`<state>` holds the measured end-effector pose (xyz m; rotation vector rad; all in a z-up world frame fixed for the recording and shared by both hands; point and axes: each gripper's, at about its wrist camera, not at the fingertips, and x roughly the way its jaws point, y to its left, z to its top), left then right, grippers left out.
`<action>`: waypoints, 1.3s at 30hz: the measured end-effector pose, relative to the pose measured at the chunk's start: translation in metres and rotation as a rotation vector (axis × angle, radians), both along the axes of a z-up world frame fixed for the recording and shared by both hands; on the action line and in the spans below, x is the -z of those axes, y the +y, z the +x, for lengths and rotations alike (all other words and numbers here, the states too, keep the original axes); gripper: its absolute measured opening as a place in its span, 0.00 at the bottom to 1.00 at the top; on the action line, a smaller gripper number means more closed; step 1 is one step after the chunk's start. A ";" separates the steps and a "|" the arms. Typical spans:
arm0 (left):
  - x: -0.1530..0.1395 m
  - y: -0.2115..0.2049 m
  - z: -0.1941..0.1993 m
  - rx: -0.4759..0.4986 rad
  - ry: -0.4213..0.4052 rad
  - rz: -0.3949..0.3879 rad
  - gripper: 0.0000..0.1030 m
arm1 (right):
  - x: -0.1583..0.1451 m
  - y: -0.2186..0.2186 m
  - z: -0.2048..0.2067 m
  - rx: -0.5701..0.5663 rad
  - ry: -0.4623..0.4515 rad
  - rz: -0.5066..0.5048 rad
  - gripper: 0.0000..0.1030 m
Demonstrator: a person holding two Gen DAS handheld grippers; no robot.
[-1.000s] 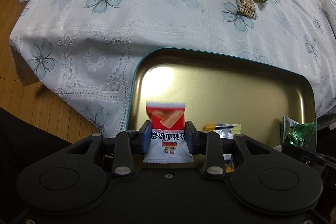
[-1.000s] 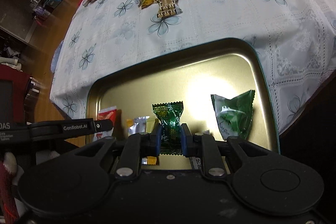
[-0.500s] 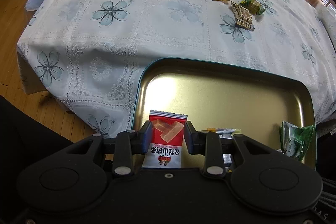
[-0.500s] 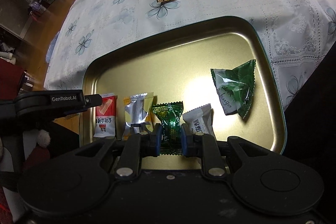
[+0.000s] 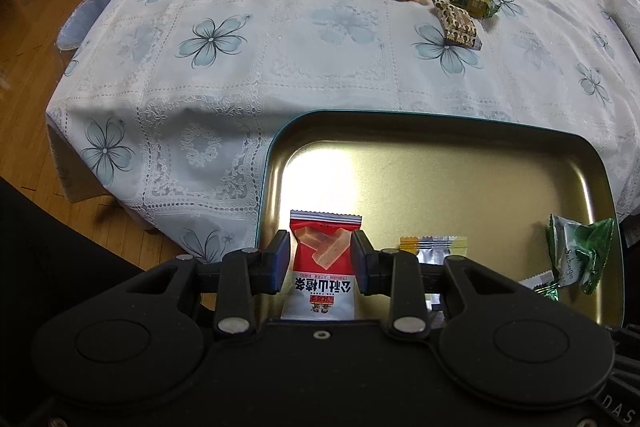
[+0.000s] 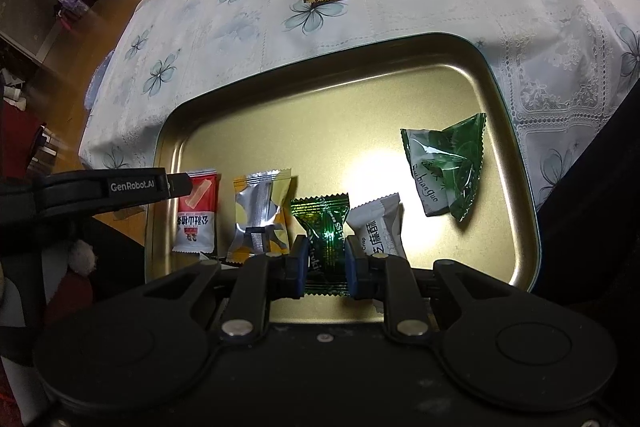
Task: Organize snacks
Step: 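Open left tool to drop red packet while right tool releases green candy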
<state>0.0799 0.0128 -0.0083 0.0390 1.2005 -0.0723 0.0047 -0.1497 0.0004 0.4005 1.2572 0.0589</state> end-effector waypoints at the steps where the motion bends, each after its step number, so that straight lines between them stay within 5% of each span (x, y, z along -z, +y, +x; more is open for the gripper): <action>1: 0.000 0.000 -0.001 0.002 -0.006 0.005 0.40 | 0.000 0.001 0.000 -0.003 -0.001 -0.004 0.21; 10: -0.009 -0.011 -0.021 0.025 -0.117 0.074 0.41 | -0.003 0.001 -0.001 -0.012 -0.032 -0.032 0.21; 24: -0.013 -0.017 -0.044 0.035 -0.152 0.005 0.42 | -0.023 -0.021 -0.007 -0.035 -0.252 -0.221 0.36; 39: -0.008 -0.032 -0.066 0.016 -0.164 -0.023 0.42 | -0.012 -0.034 -0.011 -0.031 -0.285 -0.180 0.38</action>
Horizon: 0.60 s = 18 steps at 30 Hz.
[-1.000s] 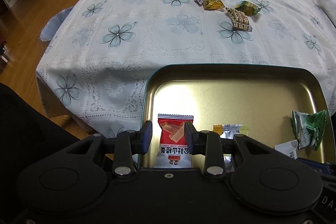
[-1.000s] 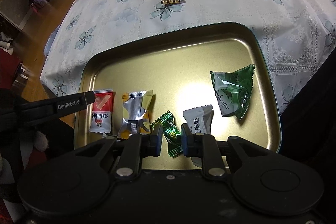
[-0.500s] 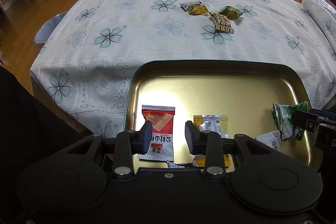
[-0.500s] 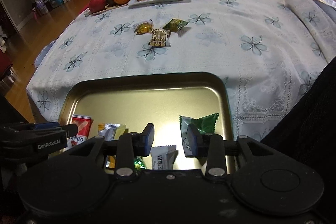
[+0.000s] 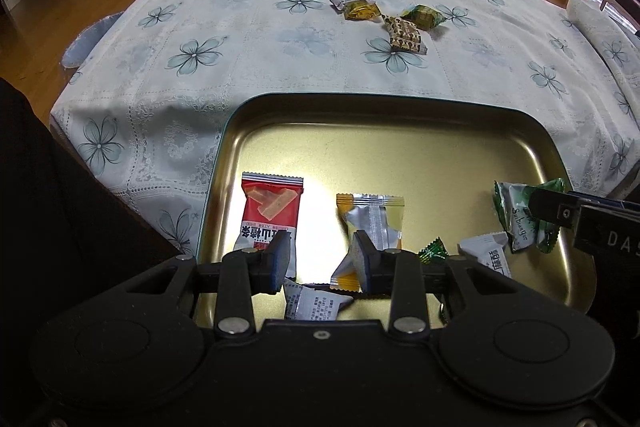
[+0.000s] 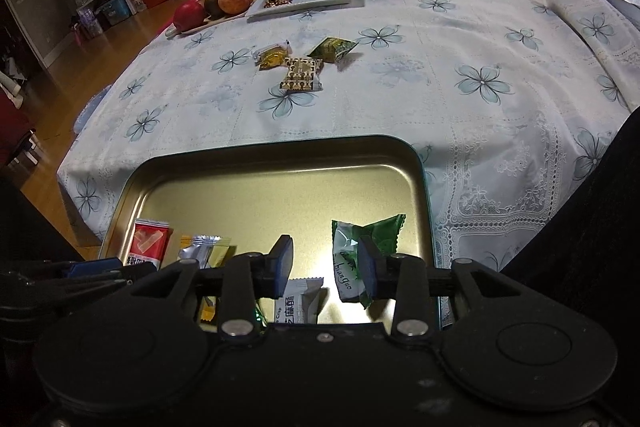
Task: Organize snacks
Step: 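Open left tool to drop red packet while right tool releases green candy, then move both open tools back toward the snack pile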
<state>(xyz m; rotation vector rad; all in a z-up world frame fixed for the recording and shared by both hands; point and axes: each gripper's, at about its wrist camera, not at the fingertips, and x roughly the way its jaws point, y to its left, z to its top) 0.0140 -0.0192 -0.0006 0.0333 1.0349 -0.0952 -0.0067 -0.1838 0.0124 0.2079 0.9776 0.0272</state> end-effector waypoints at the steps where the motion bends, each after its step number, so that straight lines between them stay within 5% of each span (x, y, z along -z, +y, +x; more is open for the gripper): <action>1: 0.000 -0.001 -0.001 0.000 -0.009 0.005 0.42 | 0.000 0.001 0.000 -0.001 -0.007 -0.007 0.40; 11: 0.001 -0.010 -0.005 0.032 -0.039 0.047 0.44 | -0.004 -0.003 -0.004 0.028 -0.057 0.022 0.46; 18: 0.001 -0.013 -0.007 0.041 -0.046 0.062 0.46 | -0.008 -0.003 -0.010 0.069 -0.149 0.008 0.64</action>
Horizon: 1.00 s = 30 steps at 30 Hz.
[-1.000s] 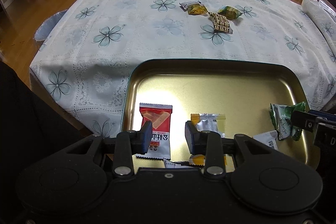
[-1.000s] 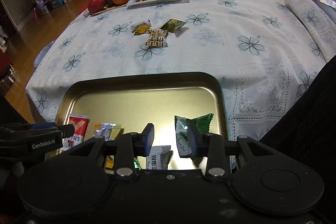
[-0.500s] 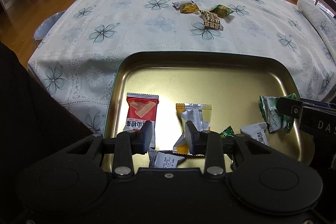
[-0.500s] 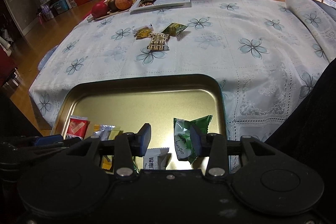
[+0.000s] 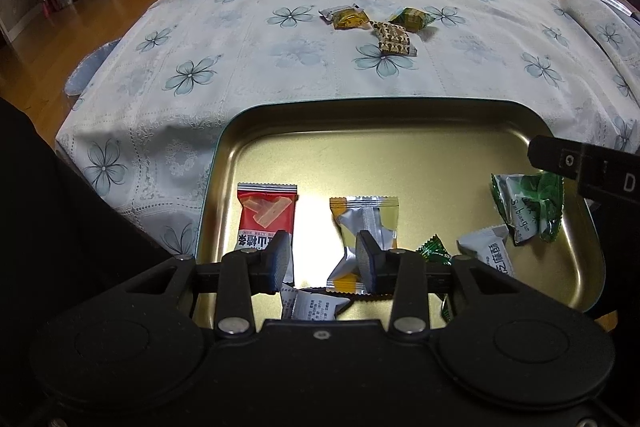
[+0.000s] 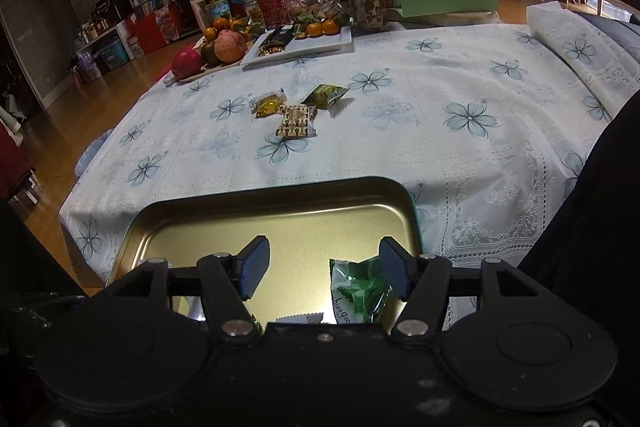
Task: Organize snacks
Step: 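Move both open tools back toward the snack pile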
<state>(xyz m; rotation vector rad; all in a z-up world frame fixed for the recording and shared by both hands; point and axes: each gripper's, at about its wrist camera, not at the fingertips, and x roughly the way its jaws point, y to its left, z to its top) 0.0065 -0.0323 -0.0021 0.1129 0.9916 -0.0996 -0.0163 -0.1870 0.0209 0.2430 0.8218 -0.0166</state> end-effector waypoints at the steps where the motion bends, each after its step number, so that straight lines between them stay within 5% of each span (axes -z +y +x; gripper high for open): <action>1: 0.000 0.000 0.000 0.002 0.000 0.001 0.46 | -0.001 0.001 -0.001 0.005 -0.011 -0.008 0.65; 30: 0.003 -0.001 0.002 0.019 0.069 -0.022 0.46 | 0.010 0.012 0.006 -0.073 0.113 -0.039 0.57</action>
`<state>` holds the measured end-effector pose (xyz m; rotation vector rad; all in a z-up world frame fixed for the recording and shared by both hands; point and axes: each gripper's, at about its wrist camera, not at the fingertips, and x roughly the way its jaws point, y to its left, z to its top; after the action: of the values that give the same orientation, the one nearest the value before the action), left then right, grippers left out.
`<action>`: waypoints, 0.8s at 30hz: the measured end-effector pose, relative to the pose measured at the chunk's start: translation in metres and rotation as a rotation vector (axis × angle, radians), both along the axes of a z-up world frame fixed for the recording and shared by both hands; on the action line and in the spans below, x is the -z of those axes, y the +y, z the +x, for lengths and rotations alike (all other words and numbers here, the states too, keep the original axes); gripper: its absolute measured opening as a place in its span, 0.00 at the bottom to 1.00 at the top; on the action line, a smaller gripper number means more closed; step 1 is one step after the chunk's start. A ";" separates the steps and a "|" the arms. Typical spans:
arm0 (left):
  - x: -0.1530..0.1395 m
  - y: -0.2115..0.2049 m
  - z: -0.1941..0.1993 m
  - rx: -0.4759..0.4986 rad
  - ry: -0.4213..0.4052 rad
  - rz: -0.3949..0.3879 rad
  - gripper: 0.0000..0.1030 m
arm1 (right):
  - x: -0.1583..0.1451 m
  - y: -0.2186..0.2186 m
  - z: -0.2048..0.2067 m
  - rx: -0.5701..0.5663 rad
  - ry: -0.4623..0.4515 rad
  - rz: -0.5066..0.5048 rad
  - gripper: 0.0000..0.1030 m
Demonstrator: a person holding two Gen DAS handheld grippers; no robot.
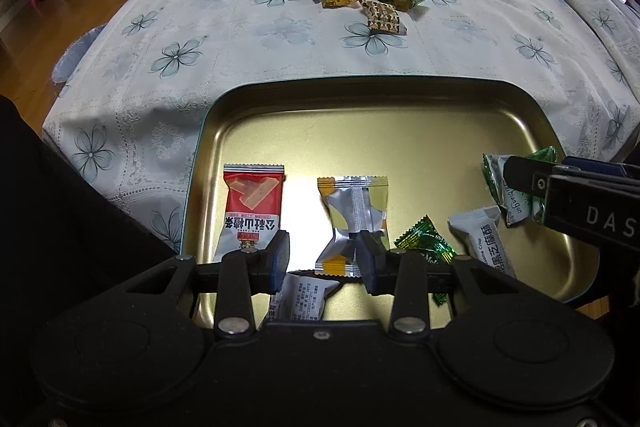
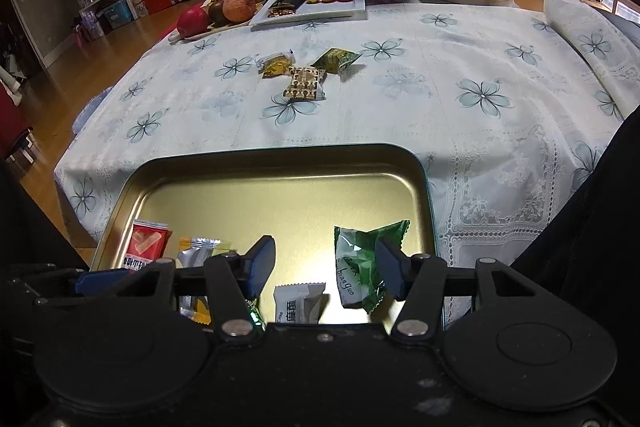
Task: Organize snacks
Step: 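Move both open tools back toward the snack pile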
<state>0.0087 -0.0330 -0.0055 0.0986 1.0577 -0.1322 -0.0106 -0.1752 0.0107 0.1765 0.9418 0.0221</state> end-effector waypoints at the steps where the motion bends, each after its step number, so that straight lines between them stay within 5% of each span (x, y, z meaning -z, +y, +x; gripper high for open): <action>1: 0.000 0.001 0.000 -0.006 0.003 -0.005 0.46 | 0.000 0.000 0.000 0.000 0.002 0.000 0.56; 15: -0.004 0.014 0.010 -0.040 0.128 -0.042 0.45 | 0.011 -0.009 0.011 0.012 0.168 0.084 0.50; 24: -0.037 0.014 0.042 -0.008 0.101 -0.068 0.45 | 0.005 -0.016 0.033 -0.027 0.243 0.136 0.47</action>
<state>0.0507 -0.0188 0.0313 0.0265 1.1532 -0.1666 0.0220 -0.1912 0.0053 0.2969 1.1864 0.0917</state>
